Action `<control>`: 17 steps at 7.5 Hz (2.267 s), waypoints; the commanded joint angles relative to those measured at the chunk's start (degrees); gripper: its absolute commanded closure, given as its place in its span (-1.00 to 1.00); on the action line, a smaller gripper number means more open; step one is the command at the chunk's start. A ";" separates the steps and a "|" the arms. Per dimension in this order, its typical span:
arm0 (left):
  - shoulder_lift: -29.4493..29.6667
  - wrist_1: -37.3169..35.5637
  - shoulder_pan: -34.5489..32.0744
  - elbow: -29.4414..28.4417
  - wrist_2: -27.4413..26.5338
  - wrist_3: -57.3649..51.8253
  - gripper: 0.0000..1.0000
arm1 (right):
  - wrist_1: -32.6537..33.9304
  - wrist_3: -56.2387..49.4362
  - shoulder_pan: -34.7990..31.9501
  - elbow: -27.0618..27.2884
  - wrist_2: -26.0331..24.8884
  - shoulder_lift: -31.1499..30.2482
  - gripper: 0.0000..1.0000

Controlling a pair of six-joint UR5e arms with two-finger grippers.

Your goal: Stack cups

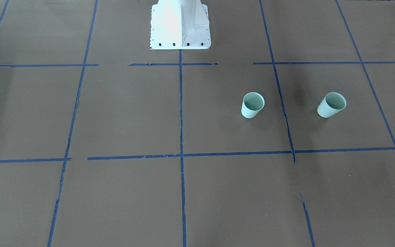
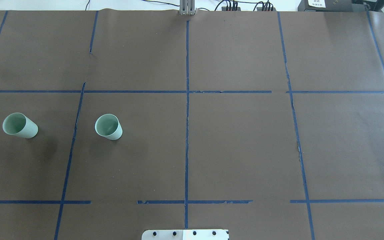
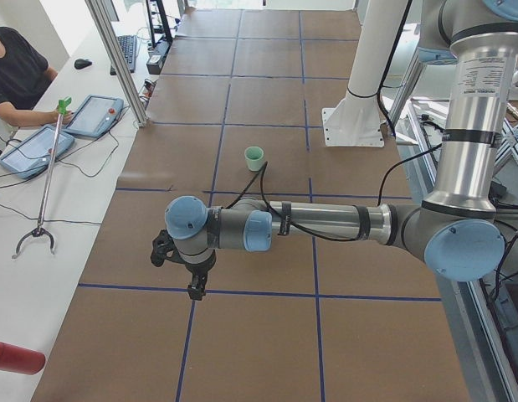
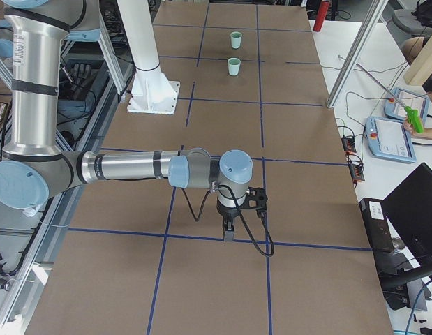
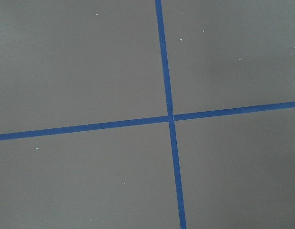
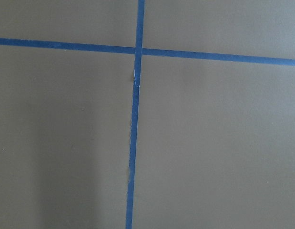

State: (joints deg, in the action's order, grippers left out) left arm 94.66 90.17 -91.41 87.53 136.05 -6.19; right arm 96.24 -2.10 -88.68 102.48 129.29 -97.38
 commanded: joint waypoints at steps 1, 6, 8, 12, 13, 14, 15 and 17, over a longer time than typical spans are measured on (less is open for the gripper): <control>0.43 1.48 0.09 0.01 -0.26 0.29 -1.00 | 0.00 -0.01 0.00 0.00 0.00 0.00 -1.00; -1.49 2.03 0.44 11.30 -4.56 2.13 -1.00 | -0.08 -0.01 0.00 0.00 0.00 0.00 -1.00; -5.34 2.81 9.96 16.68 -5.71 21.12 -1.00 | 0.00 0.08 0.00 0.00 0.00 0.00 -1.00; -13.28 29.60 24.31 12.86 -5.89 48.07 -1.00 | 0.00 -0.01 0.00 0.00 0.00 0.00 -1.00; -12.58 29.62 26.09 12.67 -5.89 50.54 -1.00 | 0.00 -0.01 0.00 0.00 0.00 0.00 -1.00; -11.09 29.62 26.97 11.36 -5.80 51.00 -1.00 | -0.08 -0.01 0.00 0.00 0.00 0.00 -1.00; -8.64 29.62 27.59 9.43 -5.80 51.01 -1.00 | -0.08 -0.01 0.00 0.00 0.00 0.00 -1.00; -7.56 29.62 28.91 8.71 -5.71 51.10 -1.00 | -0.08 -0.01 0.00 0.00 0.00 0.00 -1.00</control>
State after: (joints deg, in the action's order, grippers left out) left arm 86.31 119.77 -63.26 96.69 130.27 44.75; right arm 96.15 -2.11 -88.68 102.48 129.29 -97.38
